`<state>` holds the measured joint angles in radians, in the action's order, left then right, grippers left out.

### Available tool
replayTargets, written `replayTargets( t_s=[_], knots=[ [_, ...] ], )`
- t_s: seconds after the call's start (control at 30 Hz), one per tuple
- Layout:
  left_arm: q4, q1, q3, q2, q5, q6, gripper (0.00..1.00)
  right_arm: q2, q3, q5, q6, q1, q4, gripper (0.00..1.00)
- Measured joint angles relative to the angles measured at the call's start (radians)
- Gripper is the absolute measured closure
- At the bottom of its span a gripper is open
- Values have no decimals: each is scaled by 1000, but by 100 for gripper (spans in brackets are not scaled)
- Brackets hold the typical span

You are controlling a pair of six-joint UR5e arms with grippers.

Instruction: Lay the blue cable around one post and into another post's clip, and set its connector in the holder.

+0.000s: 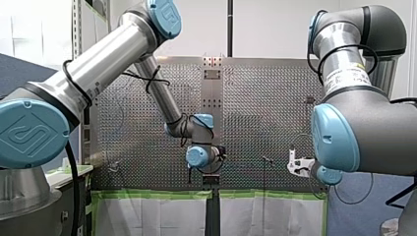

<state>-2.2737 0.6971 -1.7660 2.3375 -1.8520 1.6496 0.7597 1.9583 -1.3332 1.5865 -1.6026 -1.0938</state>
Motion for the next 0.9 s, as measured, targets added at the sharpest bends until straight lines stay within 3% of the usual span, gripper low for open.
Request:
replayTargets(
  t_s=[0.53,0.9],
  knots=[
    [-7,5,28,143,-12,-8,0,0,0,0,0,-3,1,100],
    [-26,19,101,238,-13,-6,0,0,0,0,0,-4,3,100]
  ],
)
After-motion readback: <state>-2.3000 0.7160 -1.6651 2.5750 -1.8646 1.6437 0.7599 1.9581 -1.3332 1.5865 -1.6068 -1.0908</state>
